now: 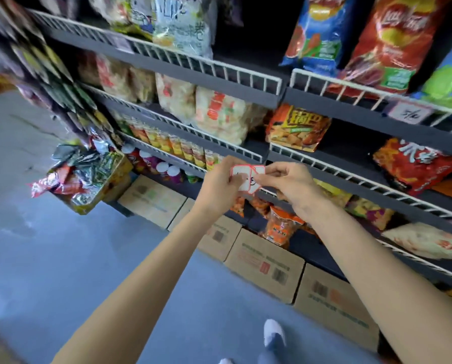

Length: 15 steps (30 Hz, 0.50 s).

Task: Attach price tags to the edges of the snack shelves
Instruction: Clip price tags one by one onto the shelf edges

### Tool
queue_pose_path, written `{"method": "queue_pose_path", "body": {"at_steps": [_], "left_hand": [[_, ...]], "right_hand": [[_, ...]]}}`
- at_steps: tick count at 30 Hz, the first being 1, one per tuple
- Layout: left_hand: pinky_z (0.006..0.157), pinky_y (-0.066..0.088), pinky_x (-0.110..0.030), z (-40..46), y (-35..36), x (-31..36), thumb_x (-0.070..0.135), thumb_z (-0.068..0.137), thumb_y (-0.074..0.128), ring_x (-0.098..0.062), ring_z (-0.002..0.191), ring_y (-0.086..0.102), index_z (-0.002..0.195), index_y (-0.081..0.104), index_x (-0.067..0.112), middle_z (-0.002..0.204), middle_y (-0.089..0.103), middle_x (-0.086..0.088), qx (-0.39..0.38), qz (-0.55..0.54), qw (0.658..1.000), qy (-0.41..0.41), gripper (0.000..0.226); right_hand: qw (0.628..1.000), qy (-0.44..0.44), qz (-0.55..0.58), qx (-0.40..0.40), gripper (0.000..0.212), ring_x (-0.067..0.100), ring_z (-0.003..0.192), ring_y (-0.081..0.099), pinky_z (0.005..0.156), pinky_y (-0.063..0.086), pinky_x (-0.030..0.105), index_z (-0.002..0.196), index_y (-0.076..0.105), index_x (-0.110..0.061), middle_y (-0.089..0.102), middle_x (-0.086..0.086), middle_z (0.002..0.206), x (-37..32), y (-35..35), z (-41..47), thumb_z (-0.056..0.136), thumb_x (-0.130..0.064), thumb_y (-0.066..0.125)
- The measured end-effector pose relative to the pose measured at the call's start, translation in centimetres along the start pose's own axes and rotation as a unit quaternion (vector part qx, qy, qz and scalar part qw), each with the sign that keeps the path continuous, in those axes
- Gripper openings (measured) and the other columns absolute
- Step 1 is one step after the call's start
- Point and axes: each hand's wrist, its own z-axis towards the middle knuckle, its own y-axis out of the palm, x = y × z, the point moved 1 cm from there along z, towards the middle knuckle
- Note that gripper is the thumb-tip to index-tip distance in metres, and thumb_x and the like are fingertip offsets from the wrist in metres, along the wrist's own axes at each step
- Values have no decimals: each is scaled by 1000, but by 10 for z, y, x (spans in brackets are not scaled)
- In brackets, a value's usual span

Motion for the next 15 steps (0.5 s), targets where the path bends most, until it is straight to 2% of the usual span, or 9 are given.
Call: {"method": "queue_pose_path", "body": {"at_steps": [3,8,11,15], "left_hand": [[75,54,-52,21,-35,-14,9,95,46,-38,86,61,116,51,8,92,63,-23,13,19,1000,-5,22],[77,53,-54,68,-81,-45,9,95,45,-37,86,62,108,51,5,92,63,-23,23,8,999,-23,15],[75,53,-56,95,-105,-65,10,96,45,-38,83,63,108,51,6,91,62,-23,25,4,999,-39,14],[77,54,-52,122,-136,-85,8,96,44,-35,87,63,114,51,6,96,62,-21,15,13,999,-48,19]], "right_hand": [[1000,15,19,-3,13,5,62,52,46,36,17,74,62,-20,61,-4,73,-10,36,26,78,-17,74],[997,30,66,-15,14,0,47,42,35,29,11,73,60,-20,56,-3,71,-22,90,79,81,-20,71],[995,43,90,-8,18,5,49,37,35,29,13,70,57,-19,48,-6,63,-32,121,107,84,-18,69],[993,52,106,-3,20,7,51,40,38,31,15,69,56,-18,47,-3,61,-43,157,137,88,-16,64]]}}
